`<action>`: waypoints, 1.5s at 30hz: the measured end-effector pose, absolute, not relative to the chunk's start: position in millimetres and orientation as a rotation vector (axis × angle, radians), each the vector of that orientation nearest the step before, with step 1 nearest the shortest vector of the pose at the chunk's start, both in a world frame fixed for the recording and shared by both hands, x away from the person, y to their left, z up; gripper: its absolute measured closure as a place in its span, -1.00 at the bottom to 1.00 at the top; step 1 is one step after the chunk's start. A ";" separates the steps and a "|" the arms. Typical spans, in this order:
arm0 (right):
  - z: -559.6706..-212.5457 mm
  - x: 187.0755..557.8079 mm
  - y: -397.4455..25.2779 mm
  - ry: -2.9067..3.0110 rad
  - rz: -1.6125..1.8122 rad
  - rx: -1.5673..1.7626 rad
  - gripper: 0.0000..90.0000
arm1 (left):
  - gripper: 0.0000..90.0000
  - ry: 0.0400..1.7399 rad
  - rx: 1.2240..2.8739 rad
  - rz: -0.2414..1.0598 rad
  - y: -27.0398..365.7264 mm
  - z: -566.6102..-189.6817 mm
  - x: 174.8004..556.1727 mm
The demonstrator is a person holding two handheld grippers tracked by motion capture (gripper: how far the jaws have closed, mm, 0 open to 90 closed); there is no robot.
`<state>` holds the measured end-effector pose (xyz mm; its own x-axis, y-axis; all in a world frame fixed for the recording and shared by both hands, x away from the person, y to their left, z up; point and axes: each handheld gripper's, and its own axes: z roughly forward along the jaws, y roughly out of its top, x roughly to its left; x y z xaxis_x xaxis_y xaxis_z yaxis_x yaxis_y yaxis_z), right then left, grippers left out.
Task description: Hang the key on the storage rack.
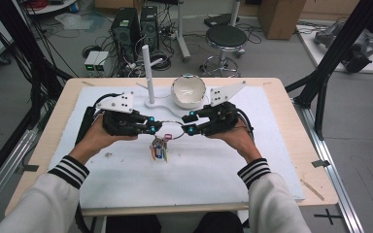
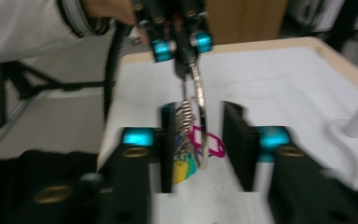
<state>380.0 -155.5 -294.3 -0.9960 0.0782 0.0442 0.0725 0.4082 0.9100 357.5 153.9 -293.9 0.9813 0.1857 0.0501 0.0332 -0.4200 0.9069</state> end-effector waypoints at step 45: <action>-387.5 330.4 -285.2 2.007 1.659 0.740 -0.98 | 0.94 0.586 1.917 0.420 200.5 -287.5 440.7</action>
